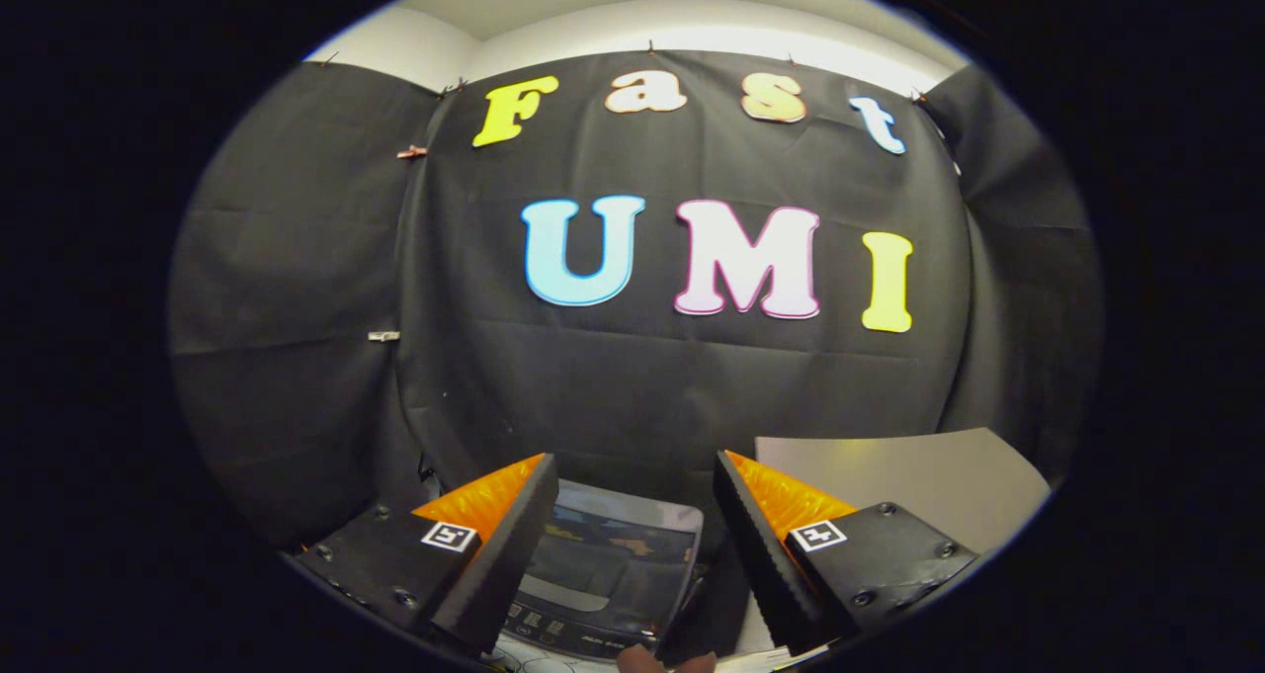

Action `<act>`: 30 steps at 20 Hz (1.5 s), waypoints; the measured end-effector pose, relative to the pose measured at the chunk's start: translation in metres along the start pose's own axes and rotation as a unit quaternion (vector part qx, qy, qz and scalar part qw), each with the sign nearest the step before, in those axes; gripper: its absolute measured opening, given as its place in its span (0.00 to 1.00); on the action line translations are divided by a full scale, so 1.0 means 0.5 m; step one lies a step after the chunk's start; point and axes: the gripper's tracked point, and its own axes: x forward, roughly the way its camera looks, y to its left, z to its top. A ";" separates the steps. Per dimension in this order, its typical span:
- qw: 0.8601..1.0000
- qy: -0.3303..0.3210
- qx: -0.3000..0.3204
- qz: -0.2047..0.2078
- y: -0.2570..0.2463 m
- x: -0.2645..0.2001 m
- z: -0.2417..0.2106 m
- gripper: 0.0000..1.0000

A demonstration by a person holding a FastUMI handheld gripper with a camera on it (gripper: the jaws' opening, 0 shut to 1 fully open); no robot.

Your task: Put the clothes into the washing machine and then close the washing machine lid.

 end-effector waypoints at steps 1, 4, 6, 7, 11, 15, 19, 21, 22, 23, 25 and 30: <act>1.000 -0.008 0.001 -0.008 -0.027 -0.015 0.013 0.99; 0.999 -0.026 0.005 -0.029 -0.093 -0.055 0.038 0.99; 0.999 -0.031 0.006 -0.036 -0.123 -0.077 0.043 0.99; 0.999 -0.032 0.004 -0.040 -0.137 -0.086 0.044 0.99; 0.998 -0.031 0.001 -0.058 -0.181 -0.104 0.043 0.99; 0.997 -0.020 -0.002 -0.073 -0.211 -0.113 0.037 0.99; 0.996 -0.025 -0.003 -0.084 -0.243 -0.135 0.045 0.99; 0.996 -0.027 0.001 -0.088 -0.254 -0.141 0.048 0.99; 0.996 -0.026 0.002 -0.089 -0.258 -0.144 0.046 0.99; 0.996 -0.026 0.003 -0.090 -0.260 -0.146 0.045 0.99; 0.996 -0.026 0.003 -0.089 -0.261 -0.148 0.041 0.99; 0.995 -0.021 0.005 -0.093 -0.267 -0.142 0.029 0.99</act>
